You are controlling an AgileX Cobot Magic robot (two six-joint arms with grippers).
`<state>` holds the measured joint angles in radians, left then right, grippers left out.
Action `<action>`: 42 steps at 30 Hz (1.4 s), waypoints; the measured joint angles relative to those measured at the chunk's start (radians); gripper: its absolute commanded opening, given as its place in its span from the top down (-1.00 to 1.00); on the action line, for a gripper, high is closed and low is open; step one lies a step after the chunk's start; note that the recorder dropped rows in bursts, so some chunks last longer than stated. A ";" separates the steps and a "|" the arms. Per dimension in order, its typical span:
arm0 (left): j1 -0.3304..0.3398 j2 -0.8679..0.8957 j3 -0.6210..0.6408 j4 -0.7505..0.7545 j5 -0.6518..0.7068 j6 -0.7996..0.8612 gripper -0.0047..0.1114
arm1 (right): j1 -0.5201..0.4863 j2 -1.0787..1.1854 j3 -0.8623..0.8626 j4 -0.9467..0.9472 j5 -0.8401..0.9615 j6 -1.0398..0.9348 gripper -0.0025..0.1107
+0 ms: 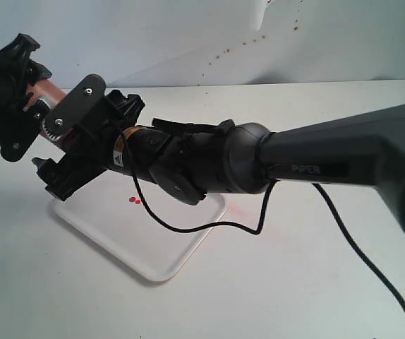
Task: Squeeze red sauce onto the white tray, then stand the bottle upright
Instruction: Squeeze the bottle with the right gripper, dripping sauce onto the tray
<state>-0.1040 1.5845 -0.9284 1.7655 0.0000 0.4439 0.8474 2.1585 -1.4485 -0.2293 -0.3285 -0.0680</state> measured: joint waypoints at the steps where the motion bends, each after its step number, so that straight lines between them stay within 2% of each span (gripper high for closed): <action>1: 0.000 0.000 0.000 0.000 0.000 0.002 0.92 | 0.000 0.005 -0.005 0.000 0.000 0.000 -0.90; 11: 0.000 0.000 0.000 0.000 0.008 0.006 0.92 | 0.000 0.062 -0.059 0.000 -0.024 -0.012 -0.90; 15: 0.000 0.000 0.000 0.000 0.009 0.008 0.92 | 0.000 0.072 -0.059 0.017 -0.036 -0.085 -0.90; 18: 0.000 0.000 0.000 0.000 0.000 0.008 0.92 | 0.000 0.082 -0.059 0.141 -0.050 -0.177 -0.90; 22: 0.000 0.000 0.000 0.000 0.000 0.008 0.92 | 0.000 0.082 -0.059 0.199 -0.069 -0.236 -0.90; 42: -0.001 0.000 0.000 -0.002 0.000 0.004 0.92 | -0.033 0.082 -0.059 0.209 -0.072 -0.243 -0.90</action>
<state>-0.1048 1.5845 -0.9284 1.7636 0.0000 0.4477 0.8142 2.2409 -1.5077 -0.0201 -0.4006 -0.3111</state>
